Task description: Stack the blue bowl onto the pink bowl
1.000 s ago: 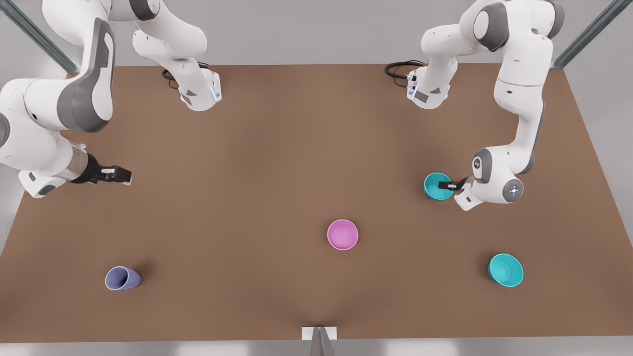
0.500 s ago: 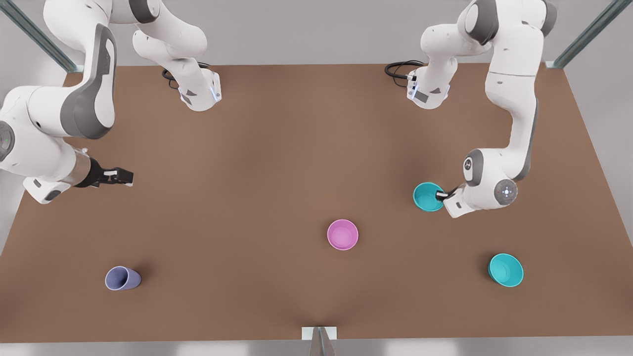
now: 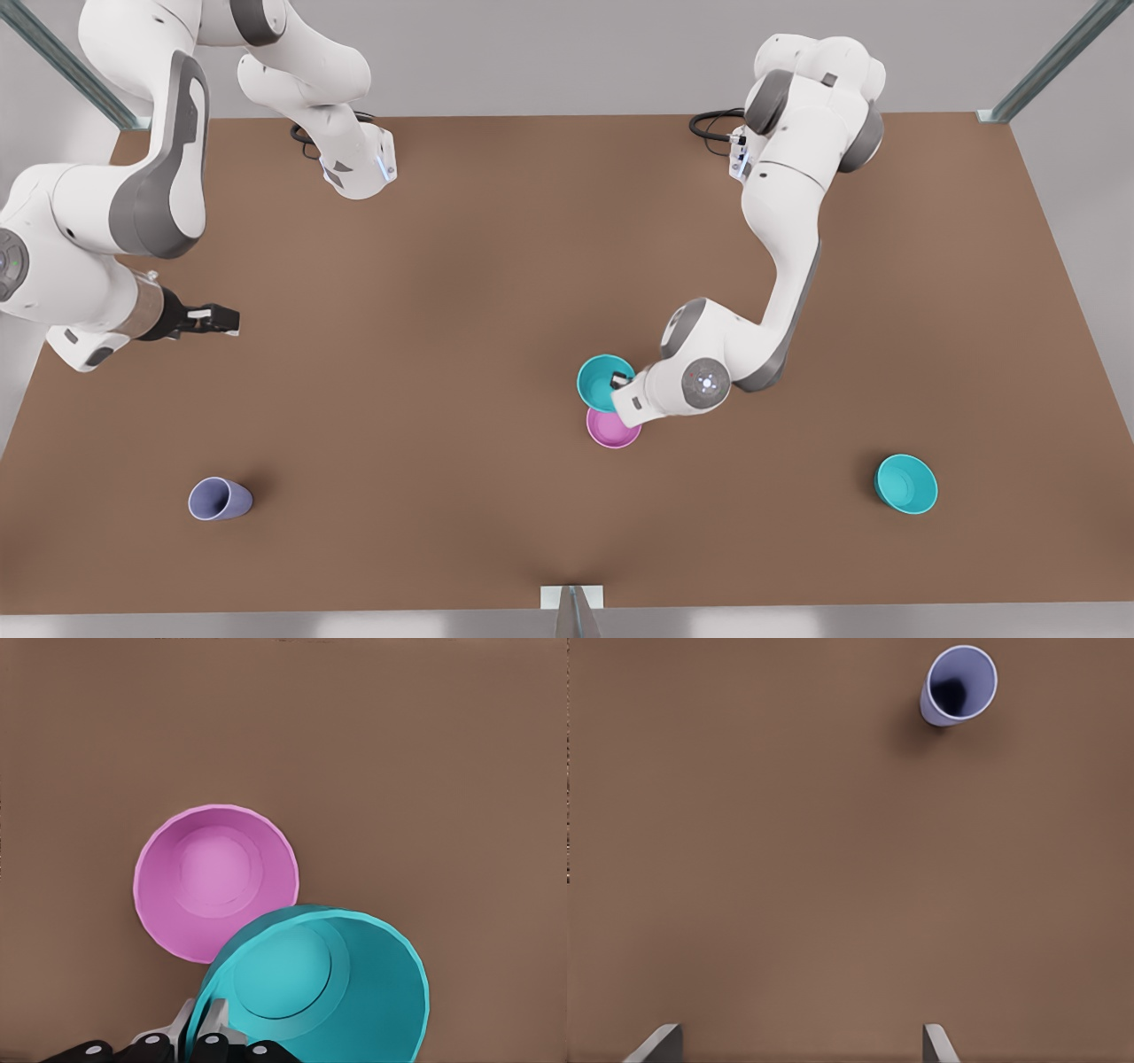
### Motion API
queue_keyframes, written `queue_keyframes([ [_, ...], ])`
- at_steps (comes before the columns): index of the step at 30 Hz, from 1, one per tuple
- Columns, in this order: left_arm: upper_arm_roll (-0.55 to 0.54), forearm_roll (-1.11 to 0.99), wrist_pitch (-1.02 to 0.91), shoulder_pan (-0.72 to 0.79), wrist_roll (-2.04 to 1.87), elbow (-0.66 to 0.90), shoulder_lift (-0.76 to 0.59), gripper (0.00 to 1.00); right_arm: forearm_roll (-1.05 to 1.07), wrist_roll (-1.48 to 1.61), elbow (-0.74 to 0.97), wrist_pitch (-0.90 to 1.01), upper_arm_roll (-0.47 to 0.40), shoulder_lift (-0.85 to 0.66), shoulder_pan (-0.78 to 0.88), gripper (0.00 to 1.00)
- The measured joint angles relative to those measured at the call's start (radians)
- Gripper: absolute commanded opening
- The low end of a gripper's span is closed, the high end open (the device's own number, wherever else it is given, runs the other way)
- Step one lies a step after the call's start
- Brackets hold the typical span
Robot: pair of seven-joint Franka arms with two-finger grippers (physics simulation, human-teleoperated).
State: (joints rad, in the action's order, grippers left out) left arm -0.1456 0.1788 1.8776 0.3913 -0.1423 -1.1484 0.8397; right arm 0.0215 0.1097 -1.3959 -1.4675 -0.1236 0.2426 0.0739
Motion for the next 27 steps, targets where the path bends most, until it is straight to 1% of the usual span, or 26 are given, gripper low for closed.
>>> queue_keyframes([
  [7, 0.043, -0.001, 0.033, -0.012, -0.131, 0.025, 0.036, 0.21, 0.012, 0.009, -0.012, -0.001, -0.007, 0.004, -0.001, 1.00],
  [17, 0.042, 0.006, 0.097, -0.017, -0.249, 0.026, 0.059, 0.21, 0.018, 0.018, -0.014, -0.002, -0.009, 0.018, -0.002, 1.00],
  [27, 0.039, 0.022, 0.099, -0.022, -0.317, 0.018, 0.068, 0.21, 0.018, 0.023, -0.015, -0.002, -0.023, 0.021, -0.003, 1.00],
])
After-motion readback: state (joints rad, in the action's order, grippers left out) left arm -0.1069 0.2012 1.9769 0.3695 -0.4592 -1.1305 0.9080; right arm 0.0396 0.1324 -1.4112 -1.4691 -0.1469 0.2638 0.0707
